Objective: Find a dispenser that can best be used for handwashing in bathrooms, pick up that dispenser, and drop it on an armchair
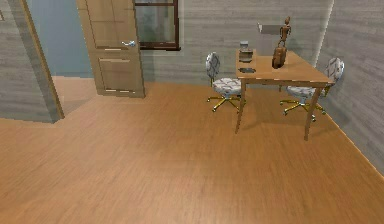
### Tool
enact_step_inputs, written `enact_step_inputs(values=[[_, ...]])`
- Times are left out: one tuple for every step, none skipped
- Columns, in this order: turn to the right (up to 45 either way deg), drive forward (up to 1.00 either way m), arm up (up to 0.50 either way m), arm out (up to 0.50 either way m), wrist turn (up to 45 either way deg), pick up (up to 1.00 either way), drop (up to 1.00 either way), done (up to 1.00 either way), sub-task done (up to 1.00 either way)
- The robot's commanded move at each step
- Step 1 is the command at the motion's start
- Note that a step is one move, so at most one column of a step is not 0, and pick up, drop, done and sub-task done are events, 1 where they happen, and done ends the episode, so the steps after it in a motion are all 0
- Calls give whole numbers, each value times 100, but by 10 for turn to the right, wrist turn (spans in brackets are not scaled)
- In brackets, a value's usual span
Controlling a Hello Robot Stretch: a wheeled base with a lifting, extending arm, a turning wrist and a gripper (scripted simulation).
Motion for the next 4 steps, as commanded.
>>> enact_step_inputs(values=[[0,0,0,0,300,0,0,0,0],[0,0,-36,0,0,0,0,0,0],[0,0,-32,0,0,0,0,0,0],[0,0,0,0,0,0,100,0,0]])
